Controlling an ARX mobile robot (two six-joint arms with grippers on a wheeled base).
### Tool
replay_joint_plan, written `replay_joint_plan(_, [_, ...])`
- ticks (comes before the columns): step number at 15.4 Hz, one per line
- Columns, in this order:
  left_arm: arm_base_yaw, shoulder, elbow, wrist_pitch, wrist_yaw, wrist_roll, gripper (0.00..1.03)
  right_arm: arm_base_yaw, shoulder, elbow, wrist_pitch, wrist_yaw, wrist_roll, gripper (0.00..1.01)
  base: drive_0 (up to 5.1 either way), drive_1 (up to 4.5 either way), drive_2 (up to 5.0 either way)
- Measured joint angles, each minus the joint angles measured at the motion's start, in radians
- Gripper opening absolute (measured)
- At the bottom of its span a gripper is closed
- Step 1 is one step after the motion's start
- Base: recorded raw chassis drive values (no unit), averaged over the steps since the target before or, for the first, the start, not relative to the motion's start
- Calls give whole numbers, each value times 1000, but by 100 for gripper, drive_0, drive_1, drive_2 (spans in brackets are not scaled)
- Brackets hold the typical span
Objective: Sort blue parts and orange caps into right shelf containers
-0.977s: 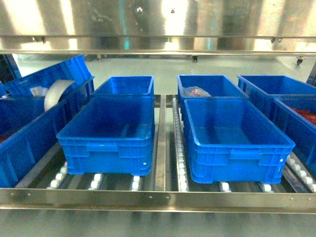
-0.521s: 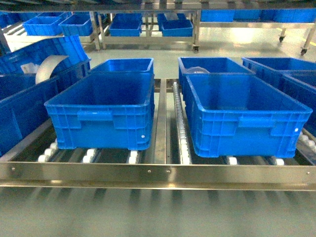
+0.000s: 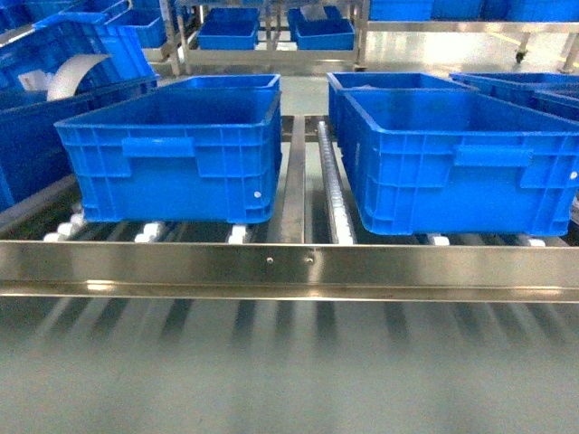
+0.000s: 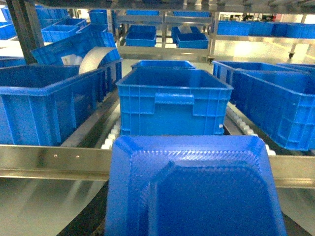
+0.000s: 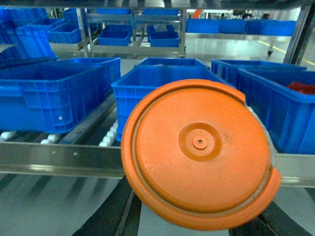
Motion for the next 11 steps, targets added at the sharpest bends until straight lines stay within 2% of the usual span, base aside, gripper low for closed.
replay_joint_plan(11, [0,0,0,-1,-1,0,43,0,0,0,-1,0,0,42,0,0,0])
